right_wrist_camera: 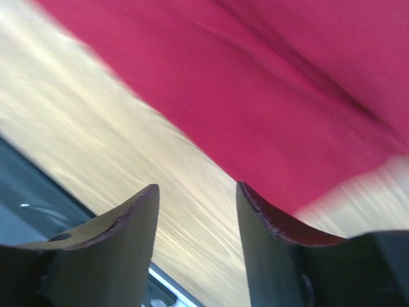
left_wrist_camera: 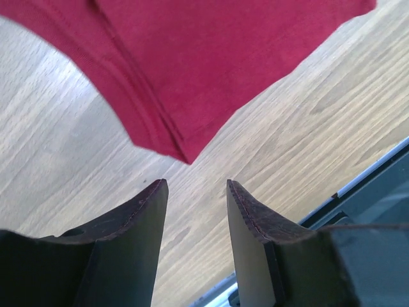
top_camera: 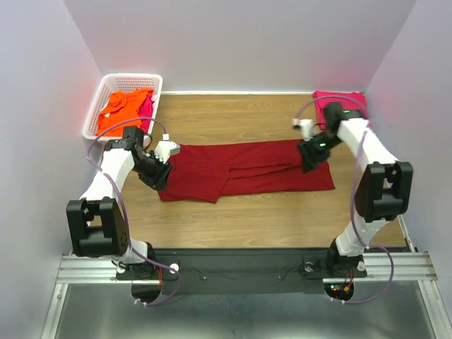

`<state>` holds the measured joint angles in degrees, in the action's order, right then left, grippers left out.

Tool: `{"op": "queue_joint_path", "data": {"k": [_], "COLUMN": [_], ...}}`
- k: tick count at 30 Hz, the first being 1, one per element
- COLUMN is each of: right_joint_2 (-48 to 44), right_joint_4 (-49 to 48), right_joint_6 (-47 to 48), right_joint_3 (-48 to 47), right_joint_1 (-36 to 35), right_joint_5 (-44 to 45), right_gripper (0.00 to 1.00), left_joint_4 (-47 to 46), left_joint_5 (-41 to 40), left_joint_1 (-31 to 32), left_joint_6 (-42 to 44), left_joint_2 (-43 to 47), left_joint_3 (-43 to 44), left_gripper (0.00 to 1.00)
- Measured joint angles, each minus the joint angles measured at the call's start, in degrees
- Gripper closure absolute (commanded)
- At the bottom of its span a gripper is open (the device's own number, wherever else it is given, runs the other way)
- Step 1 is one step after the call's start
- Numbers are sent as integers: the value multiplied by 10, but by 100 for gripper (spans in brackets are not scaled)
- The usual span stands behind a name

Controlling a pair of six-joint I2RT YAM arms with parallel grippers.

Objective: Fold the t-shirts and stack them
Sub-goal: Fold the tshirt

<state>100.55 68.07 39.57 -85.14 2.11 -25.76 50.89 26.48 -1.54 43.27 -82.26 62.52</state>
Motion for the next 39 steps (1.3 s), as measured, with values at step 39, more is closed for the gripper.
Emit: {"op": "queue_joint_path", "data": {"k": [39], "right_joint_2": [98], "right_joint_4": [-711], "right_joint_6": [-690], "right_joint_3": [217], "right_joint_1": [-540], "right_joint_5": [77], "right_gripper": [67], "left_joint_4": [-103], "left_joint_5": [47], "left_joint_1": [3], "left_joint_6": [8], "left_joint_2": [20], "left_joint_3": [-86], "left_gripper": [51]}}
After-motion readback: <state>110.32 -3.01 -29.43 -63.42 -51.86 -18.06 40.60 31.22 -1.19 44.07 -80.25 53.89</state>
